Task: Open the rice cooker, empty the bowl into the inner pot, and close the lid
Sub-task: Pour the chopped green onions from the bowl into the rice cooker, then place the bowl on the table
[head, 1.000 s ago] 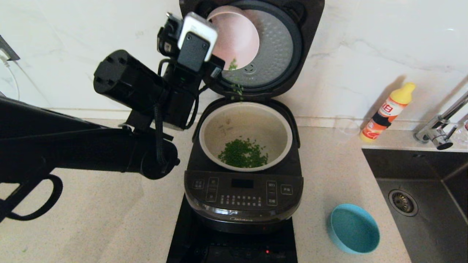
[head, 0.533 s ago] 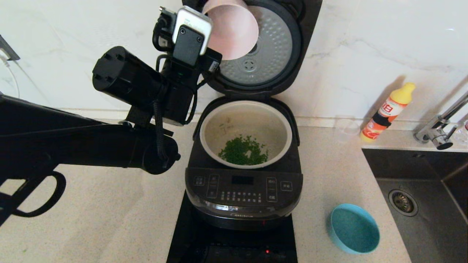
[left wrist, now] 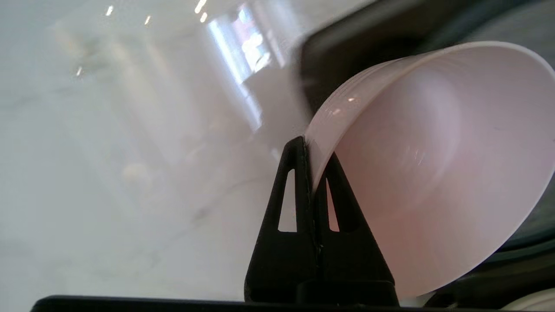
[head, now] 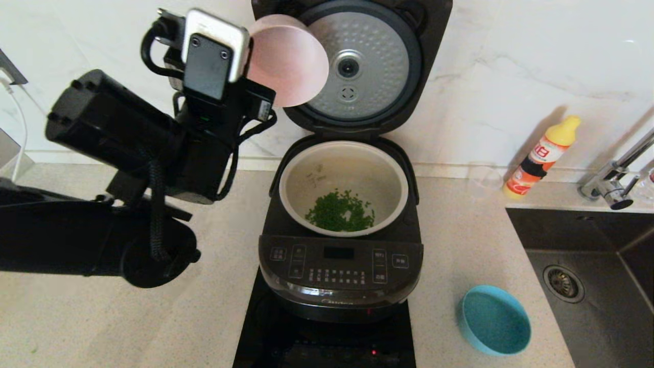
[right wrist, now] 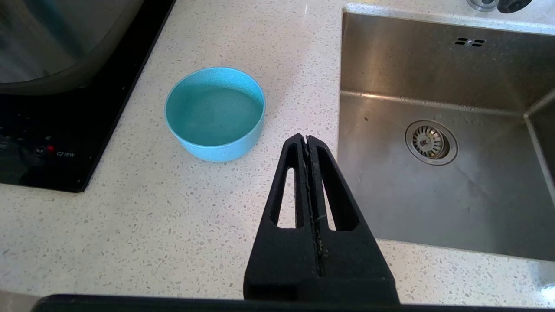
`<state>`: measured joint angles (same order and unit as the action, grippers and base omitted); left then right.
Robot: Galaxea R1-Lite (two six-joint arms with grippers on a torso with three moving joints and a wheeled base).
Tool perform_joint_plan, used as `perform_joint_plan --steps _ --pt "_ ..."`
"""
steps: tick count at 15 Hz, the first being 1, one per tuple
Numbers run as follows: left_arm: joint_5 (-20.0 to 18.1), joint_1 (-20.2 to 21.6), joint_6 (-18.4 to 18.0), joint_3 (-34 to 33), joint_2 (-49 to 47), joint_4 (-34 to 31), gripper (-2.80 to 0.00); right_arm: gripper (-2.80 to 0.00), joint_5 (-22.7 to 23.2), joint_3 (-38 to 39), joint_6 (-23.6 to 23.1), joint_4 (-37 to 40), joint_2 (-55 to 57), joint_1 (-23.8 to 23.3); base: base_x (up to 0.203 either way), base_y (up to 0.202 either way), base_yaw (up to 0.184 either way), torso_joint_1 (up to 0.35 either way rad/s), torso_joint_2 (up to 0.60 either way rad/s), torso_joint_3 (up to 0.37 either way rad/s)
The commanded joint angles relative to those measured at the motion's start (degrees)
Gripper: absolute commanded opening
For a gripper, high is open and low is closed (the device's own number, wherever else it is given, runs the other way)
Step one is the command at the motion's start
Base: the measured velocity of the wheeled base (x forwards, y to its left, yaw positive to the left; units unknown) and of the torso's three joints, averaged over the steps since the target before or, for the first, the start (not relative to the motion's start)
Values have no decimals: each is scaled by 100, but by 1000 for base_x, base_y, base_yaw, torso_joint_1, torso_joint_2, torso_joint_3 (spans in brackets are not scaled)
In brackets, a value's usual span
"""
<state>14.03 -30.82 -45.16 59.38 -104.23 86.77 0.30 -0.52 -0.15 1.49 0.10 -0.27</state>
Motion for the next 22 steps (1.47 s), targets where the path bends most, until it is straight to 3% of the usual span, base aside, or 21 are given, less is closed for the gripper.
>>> perform_joint_plan --steps 1,3,6,8,10,12,16,19,22 --pt "296 5 100 -368 774 -305 -280 -280 5 0 -3 1 -1 0 0 0 0 0 0 0" --pt "635 39 445 -689 1522 -1613 -280 -280 5 0 -3 1 -1 0 0 0 0 0 0 0" --pt "908 323 1409 -590 2516 -4856 -280 -280 5 0 -3 1 -1 0 0 0 0 0 0 0" --pt "974 940 2546 -57 2859 -7027 -280 -280 5 0 -3 1 -1 0 0 0 0 0 0 0" --pt "888 1834 3994 513 3017 -8828 -280 -280 5 0 -3 1 -1 0 0 0 0 0 0 0" --pt "491 2756 4923 667 2958 -9770 -280 -280 5 0 -3 1 -1 0 0 0 0 0 0 0" --pt "-728 4464 6145 343 1863 -10537 -280 -280 5 0 -3 1 -1 0 0 0 0 0 0 0" --pt "-1402 4764 6506 -476 1392 -10447 -280 -280 5 0 -3 1 -1 0 0 0 0 0 0 0" --pt "-1497 4790 6633 -1128 777 -9110 -280 -280 5 0 -3 1 -1 0 0 0 0 0 0 0"
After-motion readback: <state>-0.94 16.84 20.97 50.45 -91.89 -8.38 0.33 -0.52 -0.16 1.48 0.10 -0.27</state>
